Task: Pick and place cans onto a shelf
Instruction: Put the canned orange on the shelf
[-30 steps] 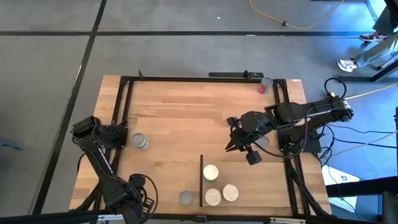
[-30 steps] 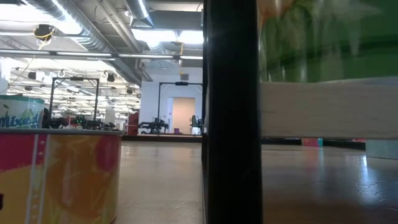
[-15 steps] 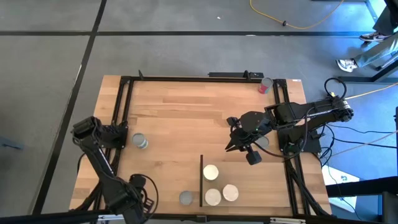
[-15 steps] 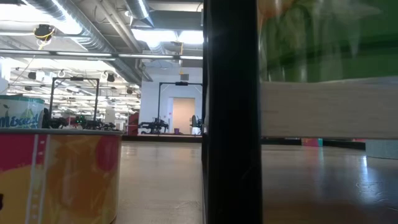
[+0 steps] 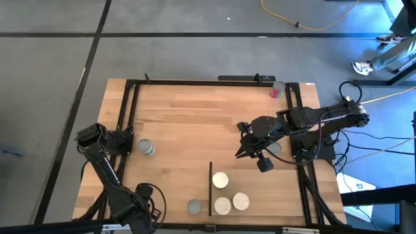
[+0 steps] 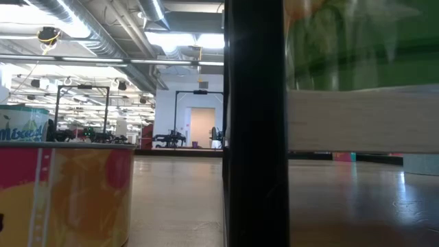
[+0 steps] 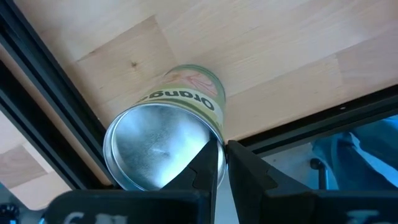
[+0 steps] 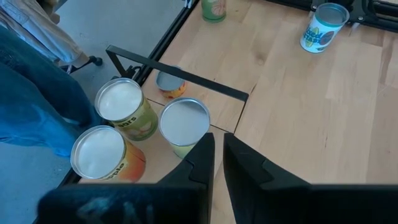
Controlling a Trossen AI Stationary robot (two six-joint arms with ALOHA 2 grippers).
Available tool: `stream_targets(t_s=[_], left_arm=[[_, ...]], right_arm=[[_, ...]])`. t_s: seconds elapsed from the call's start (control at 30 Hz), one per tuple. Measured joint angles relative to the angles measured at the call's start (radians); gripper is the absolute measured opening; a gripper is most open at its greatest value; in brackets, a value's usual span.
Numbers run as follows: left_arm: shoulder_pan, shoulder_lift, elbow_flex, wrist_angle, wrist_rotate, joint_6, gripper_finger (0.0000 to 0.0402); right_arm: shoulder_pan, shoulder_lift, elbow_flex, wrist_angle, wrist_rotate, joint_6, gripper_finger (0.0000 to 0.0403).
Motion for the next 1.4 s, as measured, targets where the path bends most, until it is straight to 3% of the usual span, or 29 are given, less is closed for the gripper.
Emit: stream_targets(t_s=[0.33,0.57,0.83,1.13,1.4], left_arm=[[0.009,0.001,0.000,-0.004,0.001,0.027,0.0003],[0.078,-0.023,-0.003,-0.013,-0.002,0.213,0.0001],[0.216,-0.095,-0.003,-0.094,-0.006,0.581,0.0001],[0.441,-0.259,-0.002,-0.247,-0.093,1.086,0.0000],[0.688,-0.280,-0.002,-0.367,-0.154,1.601,0.0000]], right_arm=[[0.000,0.000,0.000,0.014,0.001,0.001,0.0037],[0.000,0.000,0.000,0.021,0.001,0.003,0.0037],[0.000,0.000,0.000,0.021,0.000,0.002,0.0037],[0.000,0.000,0.000,0.021,0.002,-0.006,0.0037],[-0.006,0.000,0.000,0.029,0.108,0.010,0.0037]])
